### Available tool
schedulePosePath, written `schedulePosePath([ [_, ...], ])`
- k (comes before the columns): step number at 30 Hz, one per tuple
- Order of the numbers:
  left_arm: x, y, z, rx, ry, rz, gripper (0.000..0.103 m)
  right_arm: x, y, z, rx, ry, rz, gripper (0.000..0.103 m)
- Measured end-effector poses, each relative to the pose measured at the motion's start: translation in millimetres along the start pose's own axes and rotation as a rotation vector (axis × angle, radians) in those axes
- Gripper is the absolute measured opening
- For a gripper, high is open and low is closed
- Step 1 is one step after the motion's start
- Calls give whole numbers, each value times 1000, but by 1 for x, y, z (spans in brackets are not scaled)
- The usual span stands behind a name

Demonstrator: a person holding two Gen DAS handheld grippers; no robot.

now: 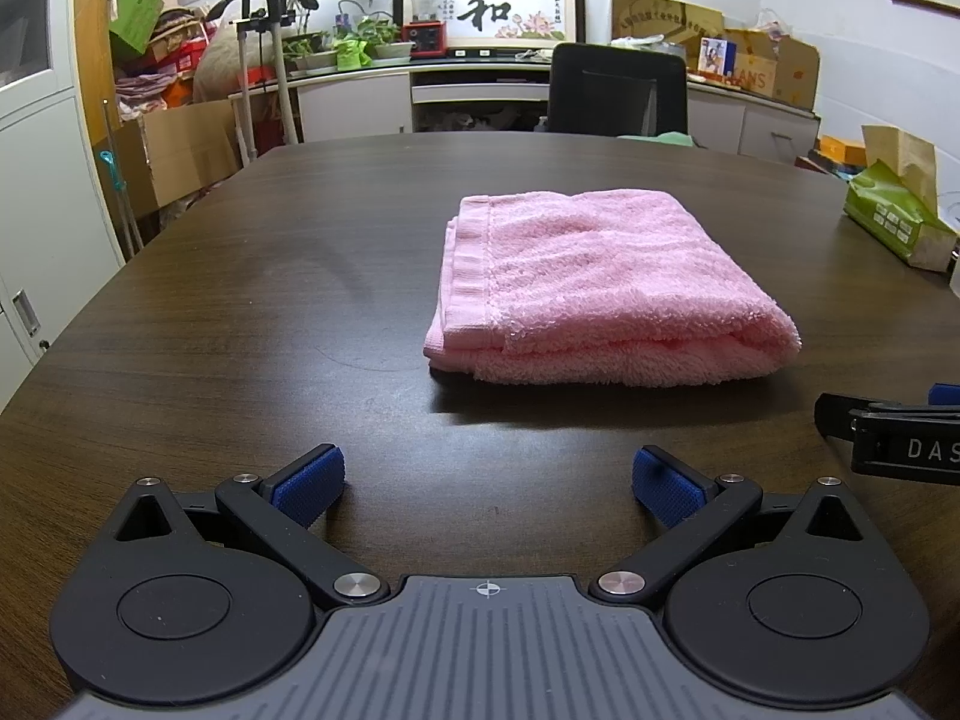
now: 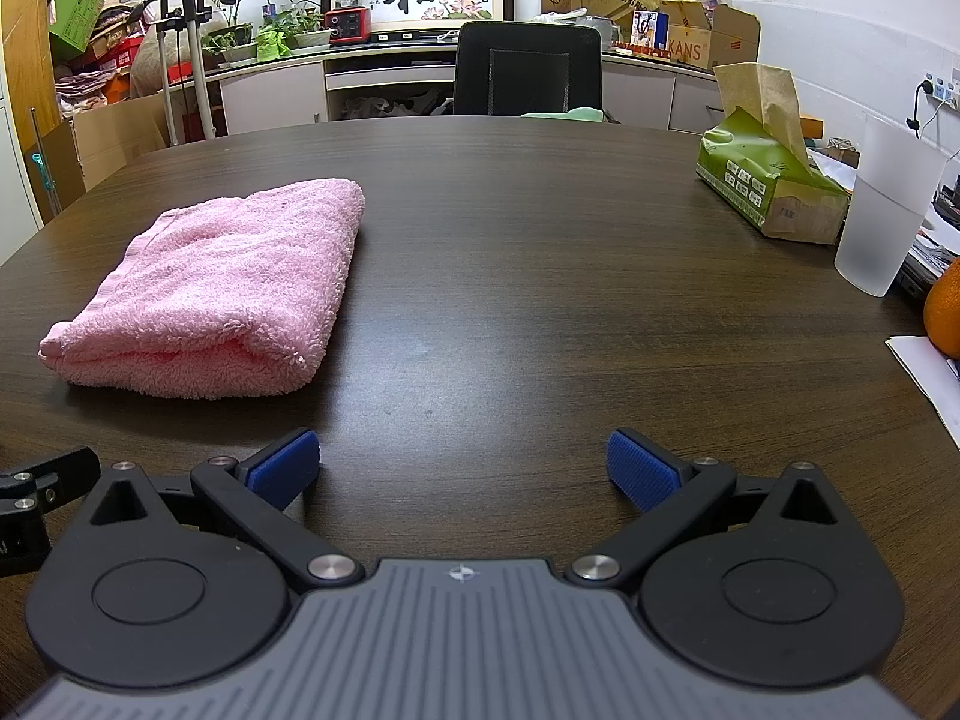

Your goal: Fold towel

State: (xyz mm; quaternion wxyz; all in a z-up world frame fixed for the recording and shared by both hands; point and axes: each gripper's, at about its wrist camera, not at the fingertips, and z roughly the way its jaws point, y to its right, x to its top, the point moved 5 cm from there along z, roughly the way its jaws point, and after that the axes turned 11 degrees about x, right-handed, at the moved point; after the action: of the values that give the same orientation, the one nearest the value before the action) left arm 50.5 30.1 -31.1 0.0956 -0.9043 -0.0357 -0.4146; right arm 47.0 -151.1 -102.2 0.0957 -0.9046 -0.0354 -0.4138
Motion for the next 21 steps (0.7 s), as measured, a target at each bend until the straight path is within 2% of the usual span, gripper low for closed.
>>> schedulePosePath([
  [21,-2,-3,-1,-10,1,2,103,0,0,0,0,0,0,103],
])
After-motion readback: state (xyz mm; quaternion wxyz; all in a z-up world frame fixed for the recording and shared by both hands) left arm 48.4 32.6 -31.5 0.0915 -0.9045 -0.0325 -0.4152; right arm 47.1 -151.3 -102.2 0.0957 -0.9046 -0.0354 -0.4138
